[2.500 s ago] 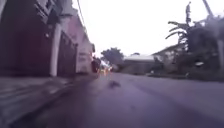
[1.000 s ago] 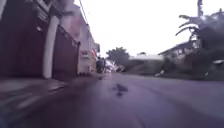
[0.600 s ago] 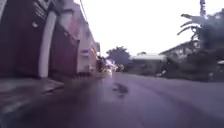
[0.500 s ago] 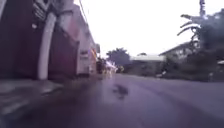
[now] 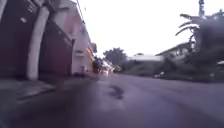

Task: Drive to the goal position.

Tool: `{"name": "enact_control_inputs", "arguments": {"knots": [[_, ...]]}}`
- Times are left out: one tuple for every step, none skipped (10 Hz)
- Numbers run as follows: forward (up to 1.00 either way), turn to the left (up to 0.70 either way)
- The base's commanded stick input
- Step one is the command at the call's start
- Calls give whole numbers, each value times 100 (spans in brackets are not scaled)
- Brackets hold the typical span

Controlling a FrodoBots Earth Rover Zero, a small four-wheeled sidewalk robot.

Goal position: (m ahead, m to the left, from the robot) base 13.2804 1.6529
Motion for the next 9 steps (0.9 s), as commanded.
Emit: {"name": "enact_control_inputs", "arguments": {"knots": [[70, 0], [70, 0], [70, 0], [70, 0], [70, 0], [70, -18], [70, -35], [70, -35], [70, -33]]}}
